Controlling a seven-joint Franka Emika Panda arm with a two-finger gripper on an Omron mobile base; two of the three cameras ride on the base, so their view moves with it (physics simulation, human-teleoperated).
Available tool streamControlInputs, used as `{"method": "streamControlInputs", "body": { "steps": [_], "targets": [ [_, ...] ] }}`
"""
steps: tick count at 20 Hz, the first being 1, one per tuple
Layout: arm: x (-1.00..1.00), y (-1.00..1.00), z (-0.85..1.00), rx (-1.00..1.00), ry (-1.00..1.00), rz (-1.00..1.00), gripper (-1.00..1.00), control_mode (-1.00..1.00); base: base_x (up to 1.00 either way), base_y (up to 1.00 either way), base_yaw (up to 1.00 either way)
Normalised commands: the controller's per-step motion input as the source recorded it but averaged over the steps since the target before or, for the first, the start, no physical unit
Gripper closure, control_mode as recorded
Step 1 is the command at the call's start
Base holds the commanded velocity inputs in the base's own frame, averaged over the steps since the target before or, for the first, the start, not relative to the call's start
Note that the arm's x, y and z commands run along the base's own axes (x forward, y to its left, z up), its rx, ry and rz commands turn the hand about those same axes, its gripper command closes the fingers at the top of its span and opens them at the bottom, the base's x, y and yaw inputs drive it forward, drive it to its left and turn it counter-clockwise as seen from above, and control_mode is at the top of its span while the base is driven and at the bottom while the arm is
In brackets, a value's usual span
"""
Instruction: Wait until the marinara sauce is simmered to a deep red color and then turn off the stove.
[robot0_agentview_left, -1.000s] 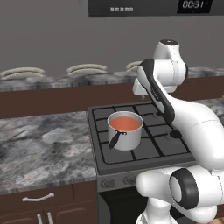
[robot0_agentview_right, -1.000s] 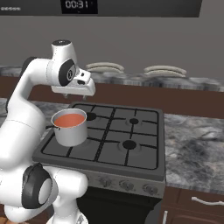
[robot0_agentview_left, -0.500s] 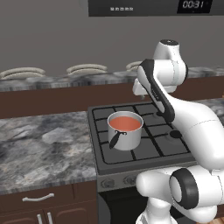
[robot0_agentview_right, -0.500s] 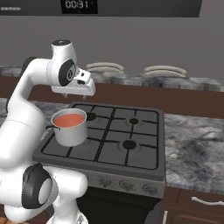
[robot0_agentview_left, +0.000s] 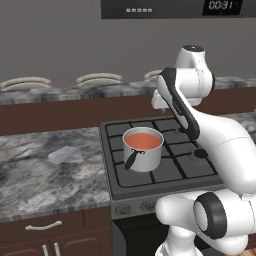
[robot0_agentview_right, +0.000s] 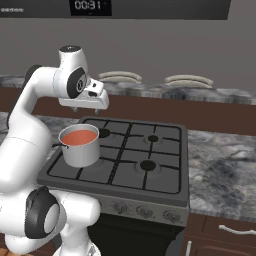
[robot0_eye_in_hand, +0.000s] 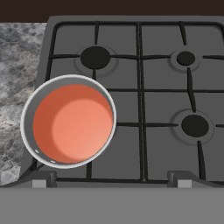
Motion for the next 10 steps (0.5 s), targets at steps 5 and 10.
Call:
{"method": "streamControlInputs", "body": {
  "steps": [5, 10],
  "targets": [
    [0.00, 0.00, 0.00, 0.00, 0.00, 0.00, -1.00, -1.00, 0.00, 0.00, 0.00],
    [0.00, 0.00, 0.00, 0.00, 0.00, 0.00, -1.00, -1.00, 0.00, 0.00, 0.00]
  ]
}}
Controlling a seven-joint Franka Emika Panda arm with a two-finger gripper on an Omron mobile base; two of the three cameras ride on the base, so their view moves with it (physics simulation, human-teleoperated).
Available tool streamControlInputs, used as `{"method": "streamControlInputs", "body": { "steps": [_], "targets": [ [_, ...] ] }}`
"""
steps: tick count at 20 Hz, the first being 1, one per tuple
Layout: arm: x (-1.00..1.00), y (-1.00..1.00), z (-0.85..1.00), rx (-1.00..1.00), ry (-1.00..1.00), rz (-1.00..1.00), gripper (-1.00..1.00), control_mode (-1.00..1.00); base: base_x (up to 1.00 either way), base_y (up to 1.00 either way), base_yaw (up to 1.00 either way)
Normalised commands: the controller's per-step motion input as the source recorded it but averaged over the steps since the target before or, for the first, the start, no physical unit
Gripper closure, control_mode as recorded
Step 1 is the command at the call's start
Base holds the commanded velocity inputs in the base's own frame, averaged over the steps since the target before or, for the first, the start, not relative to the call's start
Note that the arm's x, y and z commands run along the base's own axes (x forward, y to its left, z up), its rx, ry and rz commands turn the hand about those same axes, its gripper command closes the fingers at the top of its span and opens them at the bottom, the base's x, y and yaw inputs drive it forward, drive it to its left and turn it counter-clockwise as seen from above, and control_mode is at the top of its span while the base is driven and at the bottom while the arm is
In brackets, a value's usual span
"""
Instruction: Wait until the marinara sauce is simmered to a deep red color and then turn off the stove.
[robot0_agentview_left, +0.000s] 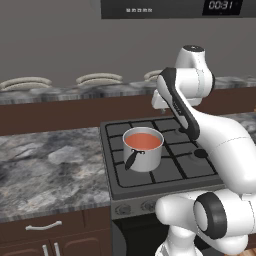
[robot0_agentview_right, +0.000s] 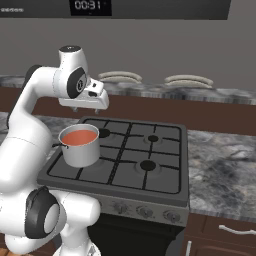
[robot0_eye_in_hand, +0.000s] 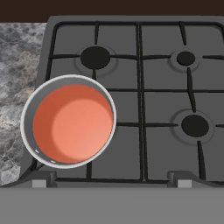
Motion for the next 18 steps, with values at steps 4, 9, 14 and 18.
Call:
{"method": "streamControlInputs", "body": {
  "steps": [4, 9, 14, 18],
  "targets": [
    [0.00, 0.00, 0.00, 0.00, 0.00, 0.00, -1.00, -1.00, 0.00, 0.00, 0.00],
    [0.00, 0.00, 0.00, 0.00, 0.00, 0.00, -1.00, -1.00, 0.00, 0.00, 0.00],
    [0.00, 0.00, 0.00, 0.00, 0.00, 0.00, -1.00, -1.00, 0.00, 0.00, 0.00],
    [0.00, 0.00, 0.00, 0.00, 0.00, 0.00, -1.00, -1.00, 0.00, 0.00, 0.00]
  ]
}}
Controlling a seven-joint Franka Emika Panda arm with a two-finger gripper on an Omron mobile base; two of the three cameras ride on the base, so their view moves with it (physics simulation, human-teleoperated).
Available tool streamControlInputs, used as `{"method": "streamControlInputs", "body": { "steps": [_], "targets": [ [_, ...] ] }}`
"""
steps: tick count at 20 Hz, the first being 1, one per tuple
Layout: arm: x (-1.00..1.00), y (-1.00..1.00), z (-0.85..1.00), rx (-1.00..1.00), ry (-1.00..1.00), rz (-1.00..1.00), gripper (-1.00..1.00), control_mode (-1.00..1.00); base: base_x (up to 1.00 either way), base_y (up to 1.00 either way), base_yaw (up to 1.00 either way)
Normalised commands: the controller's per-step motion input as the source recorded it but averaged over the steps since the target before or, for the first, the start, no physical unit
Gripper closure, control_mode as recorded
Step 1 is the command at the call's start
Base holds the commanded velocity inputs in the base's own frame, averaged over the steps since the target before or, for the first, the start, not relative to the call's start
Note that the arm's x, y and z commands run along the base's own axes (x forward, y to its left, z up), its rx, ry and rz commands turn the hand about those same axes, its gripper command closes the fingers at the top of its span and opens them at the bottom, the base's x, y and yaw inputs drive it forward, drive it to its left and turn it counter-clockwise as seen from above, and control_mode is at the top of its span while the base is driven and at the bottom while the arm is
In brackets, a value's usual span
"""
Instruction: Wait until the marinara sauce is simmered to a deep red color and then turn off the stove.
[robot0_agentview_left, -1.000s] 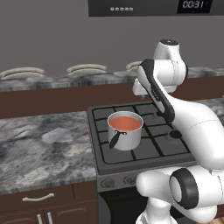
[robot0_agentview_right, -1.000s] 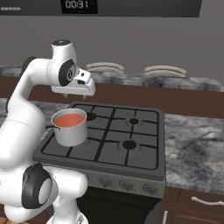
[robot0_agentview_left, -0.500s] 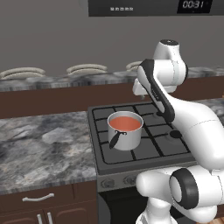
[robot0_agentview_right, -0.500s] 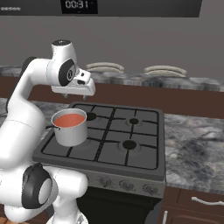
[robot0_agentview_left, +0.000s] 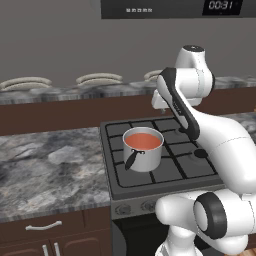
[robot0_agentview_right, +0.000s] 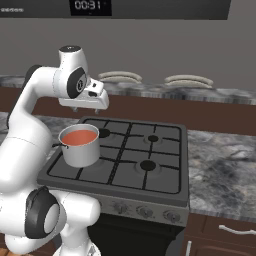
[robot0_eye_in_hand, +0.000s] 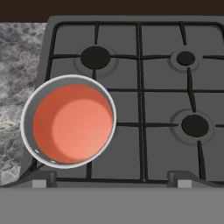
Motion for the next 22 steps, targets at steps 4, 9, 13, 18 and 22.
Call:
{"method": "streamControlInputs", "body": {
  "steps": [4, 9, 13, 18, 22],
  "targets": [
    [0.00, 0.00, 0.00, 0.00, 0.00, 0.00, -1.00, -1.00, 0.00, 0.00, 0.00],
    [0.00, 0.00, 0.00, 0.00, 0.00, 0.00, -1.00, -1.00, 0.00, 0.00, 0.00],
    [0.00, 0.00, 0.00, 0.00, 0.00, 0.00, -1.00, -1.00, 0.00, 0.00, 0.00],
    [0.00, 0.00, 0.00, 0.00, 0.00, 0.00, -1.00, -1.00, 0.00, 0.00, 0.00],
    [0.00, 0.00, 0.00, 0.00, 0.00, 0.00, -1.00, -1.00, 0.00, 0.00, 0.00]
  ]
}}
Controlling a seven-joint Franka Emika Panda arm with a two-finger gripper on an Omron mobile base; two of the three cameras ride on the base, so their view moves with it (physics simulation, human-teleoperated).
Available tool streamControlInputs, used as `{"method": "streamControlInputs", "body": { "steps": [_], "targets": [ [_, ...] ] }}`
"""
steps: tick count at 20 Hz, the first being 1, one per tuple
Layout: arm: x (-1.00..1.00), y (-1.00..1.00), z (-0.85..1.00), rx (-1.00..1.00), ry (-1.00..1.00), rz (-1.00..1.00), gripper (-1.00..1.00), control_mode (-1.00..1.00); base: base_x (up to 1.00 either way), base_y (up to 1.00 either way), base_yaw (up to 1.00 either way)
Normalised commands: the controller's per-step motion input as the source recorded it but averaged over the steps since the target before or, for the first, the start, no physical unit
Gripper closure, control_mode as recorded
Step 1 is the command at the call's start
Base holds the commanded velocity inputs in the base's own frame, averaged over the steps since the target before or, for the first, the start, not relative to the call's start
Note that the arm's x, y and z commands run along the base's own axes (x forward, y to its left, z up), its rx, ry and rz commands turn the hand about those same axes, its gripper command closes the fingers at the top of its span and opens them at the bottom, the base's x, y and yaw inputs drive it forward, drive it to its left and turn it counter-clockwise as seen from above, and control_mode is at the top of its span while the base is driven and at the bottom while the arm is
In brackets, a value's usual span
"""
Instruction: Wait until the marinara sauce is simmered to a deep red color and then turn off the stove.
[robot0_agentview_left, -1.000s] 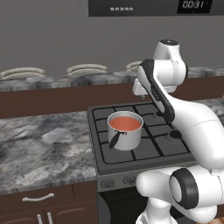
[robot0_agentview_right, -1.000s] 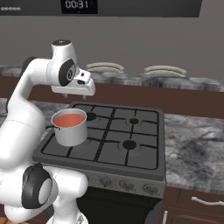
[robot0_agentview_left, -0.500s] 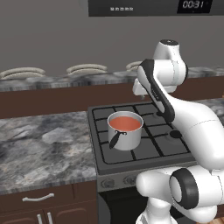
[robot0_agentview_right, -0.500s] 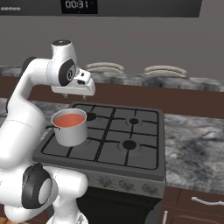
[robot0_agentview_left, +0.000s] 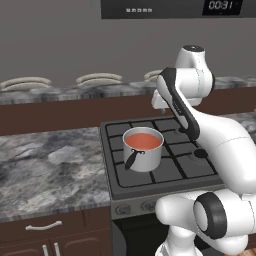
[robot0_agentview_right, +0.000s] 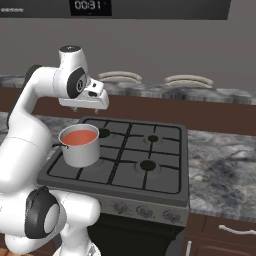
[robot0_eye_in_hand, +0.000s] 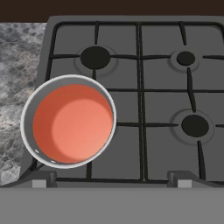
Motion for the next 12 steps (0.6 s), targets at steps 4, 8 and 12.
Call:
{"method": "streamControlInputs", "body": {
  "steps": [4, 8, 12],
  "targets": [
    [0.00, 0.00, 0.00, 0.00, 0.00, 0.00, -1.00, -1.00, 0.00, 0.00, 0.00],
    [0.00, 0.00, 0.00, 0.00, 0.00, 0.00, -1.00, -1.00, 0.00, 0.00, 0.00],
    [0.00, 0.00, 0.00, 0.00, 0.00, 0.00, -1.00, -1.00, 0.00, 0.00, 0.00]
  ]
}}
